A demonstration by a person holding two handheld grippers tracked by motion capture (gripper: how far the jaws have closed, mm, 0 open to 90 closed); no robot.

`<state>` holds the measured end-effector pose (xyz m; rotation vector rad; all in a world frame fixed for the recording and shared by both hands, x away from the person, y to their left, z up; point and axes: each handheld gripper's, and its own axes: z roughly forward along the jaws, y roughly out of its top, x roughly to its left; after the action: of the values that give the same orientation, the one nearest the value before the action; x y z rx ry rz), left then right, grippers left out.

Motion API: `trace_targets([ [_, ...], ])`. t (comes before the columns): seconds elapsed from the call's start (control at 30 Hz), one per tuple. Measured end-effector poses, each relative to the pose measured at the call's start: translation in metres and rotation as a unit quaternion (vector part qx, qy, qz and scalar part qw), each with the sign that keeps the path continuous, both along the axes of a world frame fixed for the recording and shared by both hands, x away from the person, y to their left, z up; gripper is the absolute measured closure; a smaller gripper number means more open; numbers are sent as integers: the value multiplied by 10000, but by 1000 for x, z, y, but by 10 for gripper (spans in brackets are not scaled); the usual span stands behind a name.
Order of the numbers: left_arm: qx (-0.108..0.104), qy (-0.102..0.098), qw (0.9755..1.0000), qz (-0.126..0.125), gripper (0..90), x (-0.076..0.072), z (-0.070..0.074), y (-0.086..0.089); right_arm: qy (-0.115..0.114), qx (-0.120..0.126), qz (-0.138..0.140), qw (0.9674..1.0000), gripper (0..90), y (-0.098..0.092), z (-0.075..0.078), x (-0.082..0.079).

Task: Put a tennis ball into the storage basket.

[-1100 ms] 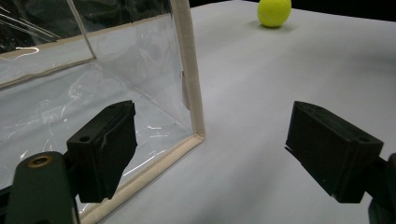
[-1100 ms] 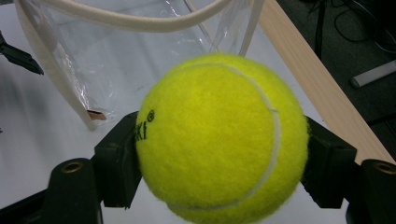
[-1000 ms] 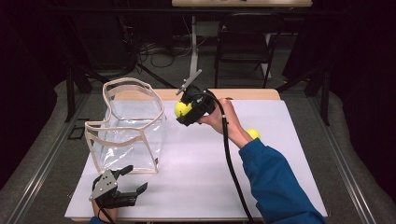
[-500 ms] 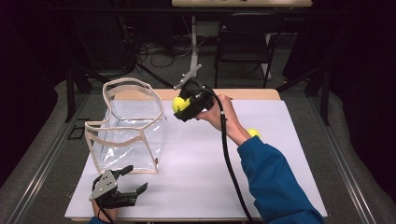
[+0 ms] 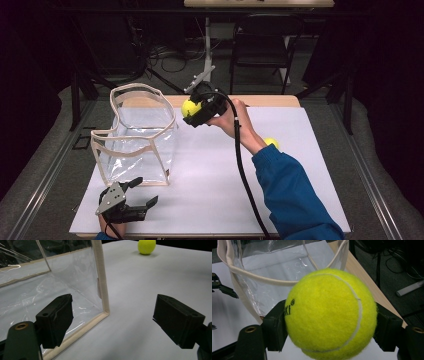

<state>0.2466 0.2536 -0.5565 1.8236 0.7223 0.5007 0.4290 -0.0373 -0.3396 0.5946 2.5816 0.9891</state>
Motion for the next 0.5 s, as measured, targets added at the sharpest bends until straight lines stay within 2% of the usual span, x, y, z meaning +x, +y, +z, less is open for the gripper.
trace_targets([
  [0.5,19,4,10000,-17,159,0,0,0,-92,124,-61,9999,257,4,5,4],
])
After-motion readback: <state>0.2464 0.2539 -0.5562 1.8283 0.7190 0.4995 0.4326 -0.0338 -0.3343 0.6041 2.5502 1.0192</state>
